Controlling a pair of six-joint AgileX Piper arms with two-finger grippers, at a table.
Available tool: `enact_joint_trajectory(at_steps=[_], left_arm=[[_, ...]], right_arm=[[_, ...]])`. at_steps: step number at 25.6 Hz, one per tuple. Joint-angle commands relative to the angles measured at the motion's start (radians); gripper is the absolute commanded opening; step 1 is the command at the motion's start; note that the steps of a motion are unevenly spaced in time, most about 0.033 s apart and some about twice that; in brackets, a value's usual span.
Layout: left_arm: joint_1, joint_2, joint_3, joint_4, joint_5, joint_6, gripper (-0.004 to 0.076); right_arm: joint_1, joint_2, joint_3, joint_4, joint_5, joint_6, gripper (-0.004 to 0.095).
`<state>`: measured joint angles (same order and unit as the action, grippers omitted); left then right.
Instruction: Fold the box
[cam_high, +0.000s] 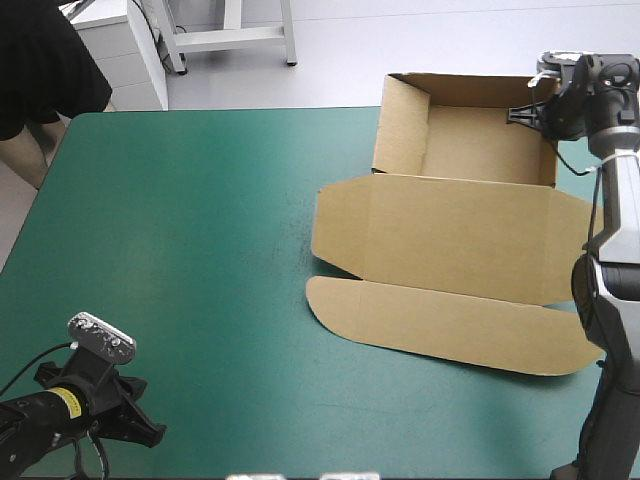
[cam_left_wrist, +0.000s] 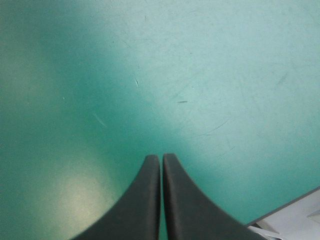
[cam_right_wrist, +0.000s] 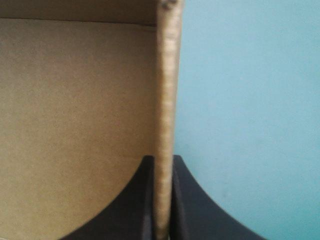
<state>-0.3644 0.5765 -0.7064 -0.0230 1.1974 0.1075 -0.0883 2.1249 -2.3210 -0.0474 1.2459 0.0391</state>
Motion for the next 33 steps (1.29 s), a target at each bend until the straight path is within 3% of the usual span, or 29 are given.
enact_joint_trajectory(at_steps=[1,15,18,23,24,25,31,33], left_arm=[[-0.007,0.004,-0.024,-0.003,-0.041,-0.010,-0.0008],[-0.007,0.004,-0.024,-0.003,-0.046,-0.010,-0.0008],[-0.007,0.004,-0.024,-0.003,-0.048,-0.007,-0.0008],[-0.007,0.004,-0.024,-0.003,-0.043,-0.006,-0.0008],[-0.007,0.004,-0.024,-0.003,-0.043,-0.006,-0.0008],[-0.007,0.004,-0.024,-0.003,-0.043,-0.006,-0.0008],[-0.007,0.004,-0.024,-0.003,-0.043,-0.009,-0.0008],[-0.007,0.004,-0.024,-0.003,-0.043,-0.009,-0.0008]], right_arm=[[-0.067,-0.067,-0.036,-0.029,0.008,0.001,-0.0020],[-0.203,-0.067,-0.034,-0.045,0.008,0.014,0.0012],[-0.209,-0.067,-0.034,-0.062,0.008,0.011,0.0212],[-0.216,-0.067,-0.034,-0.062,0.008,0.007,0.0758],[-0.216,-0.067,-0.034,-0.055,0.008,0.007,0.0914],[-0.216,-0.067,-0.034,-0.055,0.008,0.007,0.0940],[-0.216,-0.119,-0.034,-0.018,0.008,0.009,0.0922],[-0.216,-0.154,-0.034,0.023,0.008,0.009,0.0780]])
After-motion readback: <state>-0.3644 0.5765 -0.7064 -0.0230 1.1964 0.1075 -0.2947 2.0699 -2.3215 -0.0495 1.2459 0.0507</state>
